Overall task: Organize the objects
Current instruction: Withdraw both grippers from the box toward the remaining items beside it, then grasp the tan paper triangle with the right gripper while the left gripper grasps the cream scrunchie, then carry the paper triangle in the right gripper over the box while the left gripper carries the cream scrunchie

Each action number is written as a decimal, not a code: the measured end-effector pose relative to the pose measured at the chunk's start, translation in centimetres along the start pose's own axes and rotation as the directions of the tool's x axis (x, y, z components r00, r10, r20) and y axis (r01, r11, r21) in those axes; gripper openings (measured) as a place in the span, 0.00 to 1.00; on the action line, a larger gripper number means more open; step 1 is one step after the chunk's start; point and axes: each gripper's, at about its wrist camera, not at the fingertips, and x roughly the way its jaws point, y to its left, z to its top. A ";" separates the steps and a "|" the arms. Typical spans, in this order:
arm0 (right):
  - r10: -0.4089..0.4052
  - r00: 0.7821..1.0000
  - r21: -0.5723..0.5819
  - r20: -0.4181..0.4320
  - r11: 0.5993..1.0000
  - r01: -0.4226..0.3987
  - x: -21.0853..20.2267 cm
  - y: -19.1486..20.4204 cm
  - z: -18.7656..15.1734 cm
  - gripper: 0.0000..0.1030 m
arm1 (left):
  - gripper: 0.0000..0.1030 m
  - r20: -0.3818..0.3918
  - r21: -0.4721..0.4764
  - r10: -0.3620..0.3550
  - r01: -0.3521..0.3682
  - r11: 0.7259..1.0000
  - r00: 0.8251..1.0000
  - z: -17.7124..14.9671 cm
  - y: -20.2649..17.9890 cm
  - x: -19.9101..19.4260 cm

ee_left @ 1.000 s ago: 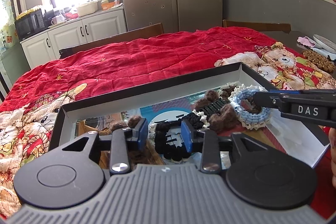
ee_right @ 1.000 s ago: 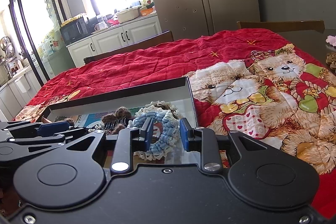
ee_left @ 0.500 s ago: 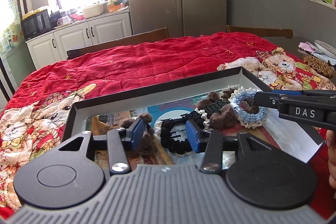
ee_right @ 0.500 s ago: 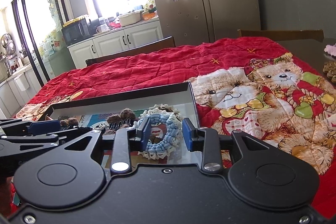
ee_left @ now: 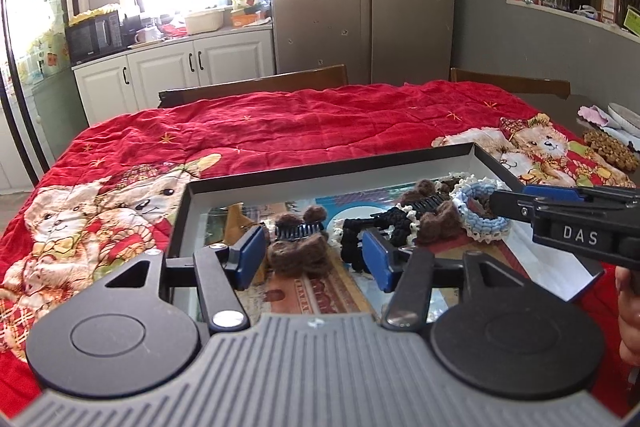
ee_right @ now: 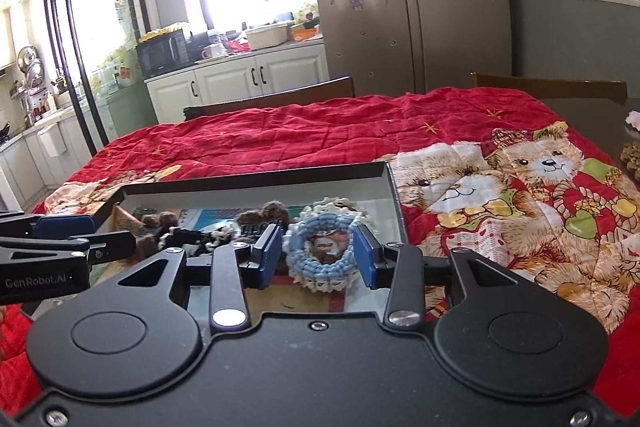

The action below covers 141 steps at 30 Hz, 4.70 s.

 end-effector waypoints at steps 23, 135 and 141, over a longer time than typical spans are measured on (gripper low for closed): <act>0.133 0.991 -0.157 0.003 0.979 -0.131 -10.8 5.4 -2.4 0.50 | 0.71 0.060 0.004 -0.023 0.023 1.000 0.998 -4.0 3.3 -9.4; 0.153 0.988 -0.266 -0.007 0.952 -0.150 -13.6 8.3 -6.8 0.30 | 0.16 0.028 0.013 -0.139 0.139 0.990 0.990 -6.3 2.6 -10.2; 0.147 0.989 -0.259 0.018 0.956 -0.138 -12.7 8.2 -4.6 0.30 | 0.16 0.056 -0.023 -0.095 0.096 0.995 0.994 -4.0 4.1 -9.0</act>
